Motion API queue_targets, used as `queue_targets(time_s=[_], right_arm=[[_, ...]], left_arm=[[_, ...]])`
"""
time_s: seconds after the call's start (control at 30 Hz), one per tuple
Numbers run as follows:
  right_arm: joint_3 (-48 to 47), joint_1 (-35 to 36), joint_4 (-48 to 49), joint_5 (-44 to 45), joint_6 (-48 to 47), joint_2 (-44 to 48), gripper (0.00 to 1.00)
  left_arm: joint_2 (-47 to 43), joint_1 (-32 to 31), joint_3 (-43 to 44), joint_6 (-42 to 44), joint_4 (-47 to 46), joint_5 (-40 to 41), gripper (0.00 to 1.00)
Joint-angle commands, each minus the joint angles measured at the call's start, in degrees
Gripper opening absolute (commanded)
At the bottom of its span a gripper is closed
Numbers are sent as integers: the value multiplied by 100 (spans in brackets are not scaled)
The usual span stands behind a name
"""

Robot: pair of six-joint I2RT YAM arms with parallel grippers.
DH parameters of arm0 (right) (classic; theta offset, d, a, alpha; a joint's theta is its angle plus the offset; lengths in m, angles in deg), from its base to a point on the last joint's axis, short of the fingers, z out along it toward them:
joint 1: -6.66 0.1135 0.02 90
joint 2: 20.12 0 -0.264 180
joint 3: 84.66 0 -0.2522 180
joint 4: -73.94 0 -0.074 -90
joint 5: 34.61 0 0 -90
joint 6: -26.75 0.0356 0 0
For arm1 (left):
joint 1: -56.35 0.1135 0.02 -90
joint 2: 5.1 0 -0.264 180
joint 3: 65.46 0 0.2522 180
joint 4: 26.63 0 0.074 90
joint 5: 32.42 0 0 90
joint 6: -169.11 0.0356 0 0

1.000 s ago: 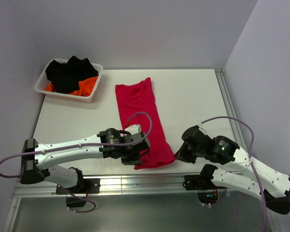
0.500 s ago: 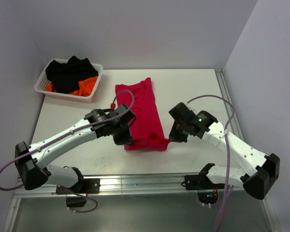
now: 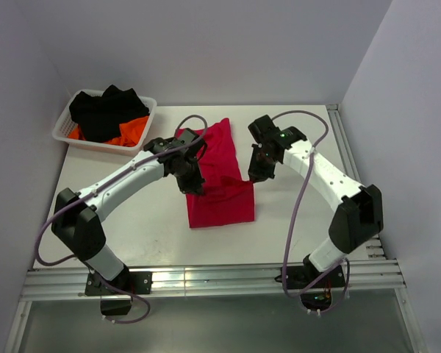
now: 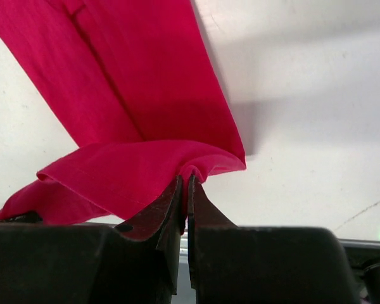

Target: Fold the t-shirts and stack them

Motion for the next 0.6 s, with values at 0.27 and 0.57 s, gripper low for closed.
queue_targets(time_s=[0.27, 0.57], right_arm=[[-1262, -243, -34, -463, -840, -1227, 0], [-1359, -278, 106, -586, -937, -1833, 0]], left_arm=[[300, 675, 238, 68, -287, -306, 0], [546, 1062, -307, -55, -797, -631, 0]])
